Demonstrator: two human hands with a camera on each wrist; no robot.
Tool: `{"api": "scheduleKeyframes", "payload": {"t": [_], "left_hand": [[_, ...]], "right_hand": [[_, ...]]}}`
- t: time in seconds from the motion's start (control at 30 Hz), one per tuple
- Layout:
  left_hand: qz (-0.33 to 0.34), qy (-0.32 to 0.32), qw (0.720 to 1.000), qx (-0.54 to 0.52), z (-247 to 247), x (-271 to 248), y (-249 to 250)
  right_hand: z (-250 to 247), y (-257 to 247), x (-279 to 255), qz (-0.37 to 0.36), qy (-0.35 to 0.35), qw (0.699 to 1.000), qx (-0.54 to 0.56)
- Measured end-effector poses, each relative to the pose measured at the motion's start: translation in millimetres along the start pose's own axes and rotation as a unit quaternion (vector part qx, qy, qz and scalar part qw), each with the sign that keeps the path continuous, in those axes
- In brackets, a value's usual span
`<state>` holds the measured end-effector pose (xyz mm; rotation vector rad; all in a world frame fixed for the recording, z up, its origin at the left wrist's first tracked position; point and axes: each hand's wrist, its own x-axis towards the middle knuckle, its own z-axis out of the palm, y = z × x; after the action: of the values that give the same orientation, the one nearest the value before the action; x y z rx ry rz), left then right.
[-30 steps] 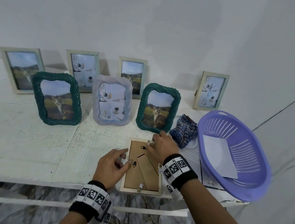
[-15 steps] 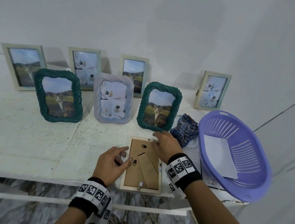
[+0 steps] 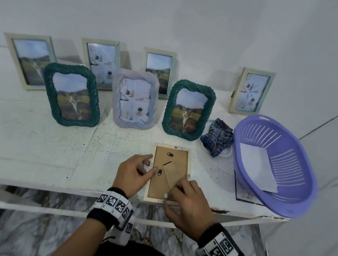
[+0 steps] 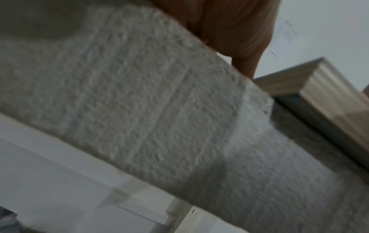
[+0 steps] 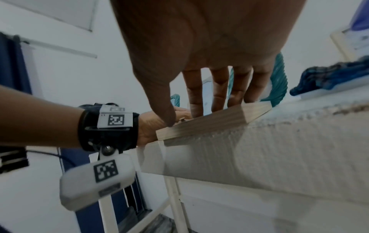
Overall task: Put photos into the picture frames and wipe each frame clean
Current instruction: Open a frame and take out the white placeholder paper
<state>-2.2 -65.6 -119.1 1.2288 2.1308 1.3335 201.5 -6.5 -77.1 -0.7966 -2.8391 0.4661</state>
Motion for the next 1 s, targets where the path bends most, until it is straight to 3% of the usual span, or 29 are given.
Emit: {"api": "scheduleKeyframes", "payload": {"t": [0.4, 0.53, 0.77, 1.0], "left_hand": [[-0.010, 0.000, 1.000, 0.004, -0.3, -1.6, 2.5], [-0.002, 0.003, 1.000, 0.005, -1.2, -4.6, 4.2], [0.018, 0.004, 1.000, 0.010, -2.0, -7.3, 5.8], [0.036, 0.003, 0.999, 0.033, -11.1, -10.1, 0.7]], "right_hand": [[2.9, -4.2, -9.8, -0.008, -0.021, 0.999, 0.039], [-2.8, -1.8, -1.5, 0.029, 0.024, 0.997, 0.065], [1.1, -7.6, 27.5, 0.113, 0.028, 0.988, -0.104], [-0.8, -16.5, 38.6, 0.122, 0.096, 0.987, -0.043]]}}
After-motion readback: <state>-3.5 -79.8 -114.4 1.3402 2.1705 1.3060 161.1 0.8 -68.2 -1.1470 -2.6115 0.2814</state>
